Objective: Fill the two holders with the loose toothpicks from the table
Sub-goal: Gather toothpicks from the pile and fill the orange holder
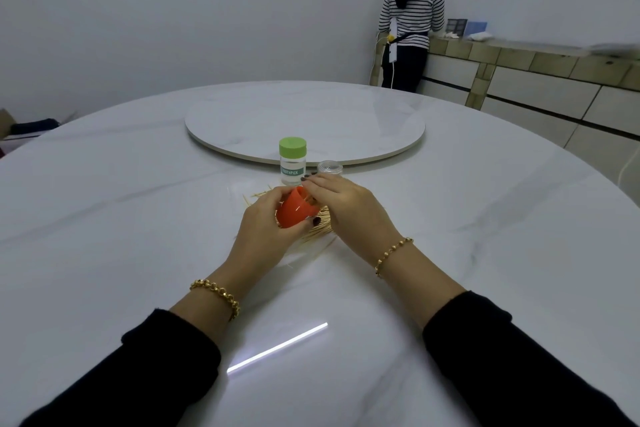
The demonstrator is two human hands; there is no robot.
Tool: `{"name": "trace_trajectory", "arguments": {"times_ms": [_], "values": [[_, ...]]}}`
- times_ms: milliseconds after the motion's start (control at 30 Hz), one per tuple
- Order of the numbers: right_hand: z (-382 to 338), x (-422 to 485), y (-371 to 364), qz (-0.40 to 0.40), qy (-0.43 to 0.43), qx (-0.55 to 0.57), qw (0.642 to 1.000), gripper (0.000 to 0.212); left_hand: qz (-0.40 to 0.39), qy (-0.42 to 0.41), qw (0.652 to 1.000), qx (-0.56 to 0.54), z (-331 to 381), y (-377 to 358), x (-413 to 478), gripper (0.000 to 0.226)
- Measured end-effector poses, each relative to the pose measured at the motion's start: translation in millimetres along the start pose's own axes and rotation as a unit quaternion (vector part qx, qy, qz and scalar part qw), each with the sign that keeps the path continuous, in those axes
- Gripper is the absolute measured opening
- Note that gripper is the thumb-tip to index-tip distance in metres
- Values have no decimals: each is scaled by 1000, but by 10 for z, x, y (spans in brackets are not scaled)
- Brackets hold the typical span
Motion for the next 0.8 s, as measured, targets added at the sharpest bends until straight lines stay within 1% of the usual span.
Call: {"name": "trace_trajectory", "arguments": {"times_ms": [100, 233, 333, 400, 467, 533, 600, 667, 800], "values": [[24, -26, -12, -12, -21, 59, 998, 60, 5, -2, 1000, -6, 7, 6, 5, 49], [118, -58, 50, 16, -92, 170, 981, 61, 7, -4, 1000, -13, 15, 10, 5, 49], [160, -100, 48, 14, -191, 247, 950, 53, -2, -1, 1000, -18, 8, -1, 4, 53], [174, -143, 3, -13, -254, 281, 925, 49, -4, -1, 1000, -22, 15, -7, 6, 53], [141, -170, -53, -54, -287, 311, 905, 47, -1, -5, 1000, -31, 34, -1, 4, 49], [42, -172, -101, -89, -279, 347, 891, 43, 2, -15, 1000, -28, 55, 6, -3, 45], [-68, -160, -117, -100, -262, 368, 887, 49, 1, -23, 999, -22, 59, 8, -7, 47], [-143, -135, -99, -96, -241, 363, 895, 53, -2, -25, 999, -23, 55, 8, -10, 48], [-191, -93, -69, -99, -185, 322, 923, 61, -7, -23, 999, -23, 64, 17, -7, 42]]}}
Point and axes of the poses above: each hand's wrist, its own x-axis towards the middle knuckle, its own y-axis out of the back of the hand, z = x × y, the point moved 5 cm from there along x, towards the middle knuckle, and after that the axes turned 8 degrees about -x, right-handed, at the moved point
